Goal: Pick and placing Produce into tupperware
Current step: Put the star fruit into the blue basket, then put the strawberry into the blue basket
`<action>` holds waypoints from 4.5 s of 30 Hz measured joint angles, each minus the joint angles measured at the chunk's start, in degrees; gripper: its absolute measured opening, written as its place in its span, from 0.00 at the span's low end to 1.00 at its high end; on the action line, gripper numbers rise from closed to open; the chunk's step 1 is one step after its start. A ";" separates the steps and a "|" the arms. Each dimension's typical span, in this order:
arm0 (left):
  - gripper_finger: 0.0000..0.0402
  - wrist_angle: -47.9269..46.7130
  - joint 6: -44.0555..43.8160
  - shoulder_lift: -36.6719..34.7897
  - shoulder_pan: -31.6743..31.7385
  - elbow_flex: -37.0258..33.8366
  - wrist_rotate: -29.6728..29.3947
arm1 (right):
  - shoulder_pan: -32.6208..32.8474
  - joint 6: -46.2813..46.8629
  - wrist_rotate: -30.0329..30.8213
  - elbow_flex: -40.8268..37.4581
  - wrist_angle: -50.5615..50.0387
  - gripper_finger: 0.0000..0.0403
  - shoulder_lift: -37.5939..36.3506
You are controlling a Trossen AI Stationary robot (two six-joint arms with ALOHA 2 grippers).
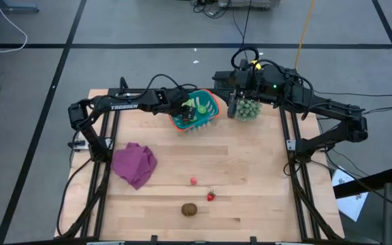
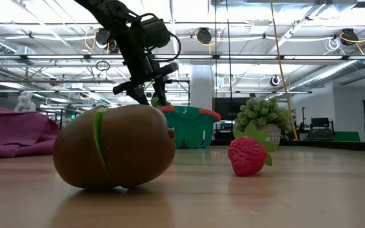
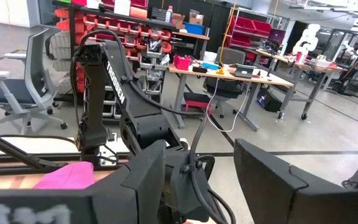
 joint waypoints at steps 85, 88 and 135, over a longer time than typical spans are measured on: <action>0.62 -37.45 -24.48 -11.70 -41.18 16.57 -6.14 | 7.29 16.74 -19.04 0.00 -14.55 0.45 0.02; 0.62 -37.56 -31.11 -9.77 -47.72 16.57 -8.65 | 12.12 16.49 -19.50 -0.02 -20.84 0.45 0.02; 0.62 -40.65 -30.45 1.43 -53.59 16.52 -19.17 | 34.44 20.80 -11.55 -28.22 1.64 0.45 22.08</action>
